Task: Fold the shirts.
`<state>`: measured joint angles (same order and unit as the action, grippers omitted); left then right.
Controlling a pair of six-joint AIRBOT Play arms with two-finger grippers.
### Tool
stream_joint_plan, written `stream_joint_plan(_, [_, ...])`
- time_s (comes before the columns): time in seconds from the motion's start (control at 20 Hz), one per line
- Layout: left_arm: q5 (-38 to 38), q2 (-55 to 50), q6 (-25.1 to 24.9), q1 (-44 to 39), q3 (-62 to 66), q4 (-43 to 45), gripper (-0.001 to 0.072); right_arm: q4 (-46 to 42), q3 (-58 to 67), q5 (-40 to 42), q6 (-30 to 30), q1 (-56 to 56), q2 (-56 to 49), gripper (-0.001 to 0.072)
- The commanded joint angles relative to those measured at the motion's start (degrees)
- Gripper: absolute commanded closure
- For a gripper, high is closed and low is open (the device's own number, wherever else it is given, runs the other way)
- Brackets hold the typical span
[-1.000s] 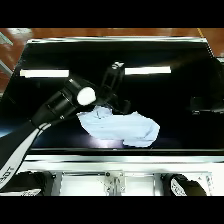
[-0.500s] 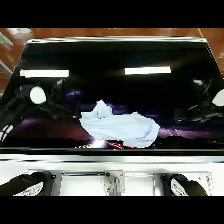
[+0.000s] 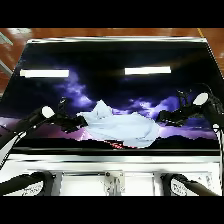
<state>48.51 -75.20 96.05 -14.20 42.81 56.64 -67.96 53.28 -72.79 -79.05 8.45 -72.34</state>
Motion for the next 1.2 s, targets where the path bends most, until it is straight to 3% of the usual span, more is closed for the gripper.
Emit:
stream_joint_plan(0.0, [-5.77, -4.48, -0.96, -0.70, -0.50, -4.33, 0.0047, 1.73, -0.15, 0.44, -0.07, -0.09, -1.49, 0.0019])
stream_joint_plan(0.05, [-7.74, -5.03, -0.76, -0.72, -0.50, -5.44, 0.0107, 2.29, -0.22, 0.07, -0.04, -0.09, -1.55, 0.0019])
stream_joint_plan(0.15, [-11.02, -5.01, -0.81, -0.70, -0.44, -7.48, 0.0462, 2.67, -0.55, -0.11, -0.04, -0.09, -1.79, 0.0019])
stream_joint_plan(0.2, [-11.89, -4.98, -0.85, -0.70, -0.28, -7.67, 0.0537, 2.78, -0.92, 0.00, -0.04, -0.09, -2.12, 0.0019])
stream_joint_plan(0.25, [-12.15, -4.96, -1.20, -0.70, 0.00, -7.61, 0.0671, 2.80, -1.46, 0.07, -0.04, -0.11, -2.84, 0.0019])
stream_joint_plan(0.5, [-12.09, -4.57, -3.98, -0.70, 0.76, -7.61, 0.0669, 9.18, -5.07, 4.52, -0.15, -0.11, -7.28, 0.0043])
stream_joint_plan(0.6, [-12.13, -3.85, -5.09, -0.68, 1.03, -7.58, 0.0669, 9.29, -5.14, 4.63, 0.13, -0.09, -7.82, 0.0574])
stream_joint_plan(0.65, [-11.98, -3.04, -6.91, -0.57, 1.70, -7.56, 0.0669, 9.68, -5.05, 4.11, 1.29, -0.09, -7.43, 0.0641])
stream_joint_plan(0.85, [-11.80, 5.31, -8.28, 0.59, 10.12, -0.17, 0.0671, 11.30, 0.72, -2.01, 11.96, -0.09, -1.75, 0.0644])
stream_joint_plan(1.0, [-8.94, 14.64, -8.44, 1.20, 25.11, 10.71, 0.0671, 11.37, 13.51, -2.19, 14.53, -0.09, 8.44, 0.0644])
stream_joint_plan(1.15, [-7.21, 22.25, -8.41, 1.20, 43.98, 14.10, 0.0671, 13.60, 30.16, 1.20, 15.04, -0.11, 18.51, 0.0644])
